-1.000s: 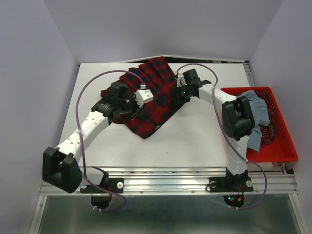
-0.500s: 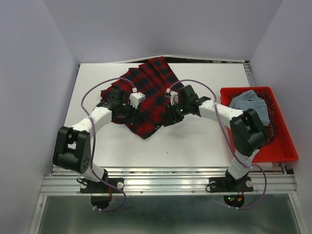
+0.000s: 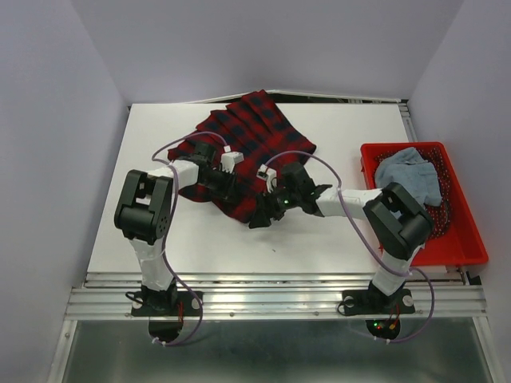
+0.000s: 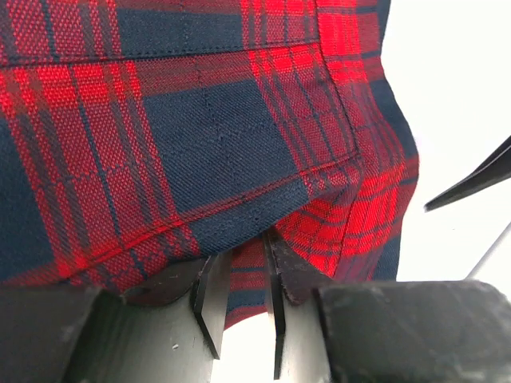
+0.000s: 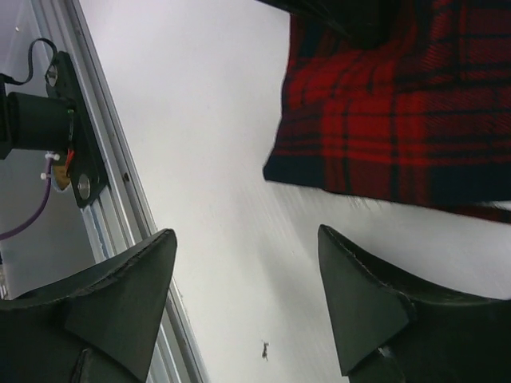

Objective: Fold and stack the skirts
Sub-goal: Flatten the skirt out

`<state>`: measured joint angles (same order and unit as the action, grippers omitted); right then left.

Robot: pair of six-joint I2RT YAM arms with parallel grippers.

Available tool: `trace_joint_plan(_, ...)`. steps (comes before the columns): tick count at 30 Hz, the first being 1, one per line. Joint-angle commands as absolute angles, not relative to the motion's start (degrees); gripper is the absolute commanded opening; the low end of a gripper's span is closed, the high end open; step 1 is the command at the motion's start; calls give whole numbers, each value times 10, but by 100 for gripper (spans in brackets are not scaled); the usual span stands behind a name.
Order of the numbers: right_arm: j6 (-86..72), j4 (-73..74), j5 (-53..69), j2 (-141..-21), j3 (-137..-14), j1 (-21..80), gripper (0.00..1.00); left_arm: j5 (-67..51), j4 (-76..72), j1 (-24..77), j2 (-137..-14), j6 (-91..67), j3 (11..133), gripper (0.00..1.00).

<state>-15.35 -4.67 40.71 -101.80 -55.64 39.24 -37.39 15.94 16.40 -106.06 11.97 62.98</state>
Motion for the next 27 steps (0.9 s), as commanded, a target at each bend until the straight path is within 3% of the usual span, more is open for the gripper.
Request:
trace_joint_plan(1, -192, -209, 400, -1030, -539, 408, 77, -393, 186, 164, -1107, 105, 643, 34)
trace_joint_plan(7, -252, -329, 362, -1048, -499, 418, 77, -407, 190, 162, -1121, 103, 653, 34)
trace_joint_plan(17, -264, -396, 323, -1085, -511, 430, 77, -409, 187, 161, -1134, 100, 656, 34)
trace_joint_plan(21, -298, -385, 366, -1103, -530, 436, 72, -410, 187, 156, -1140, 96, 658, 34)
trace_joint_plan(27, -390, -370, 467, -1041, -469, 436, 51, -405, 187, 135, -1147, 93, 664, 34)
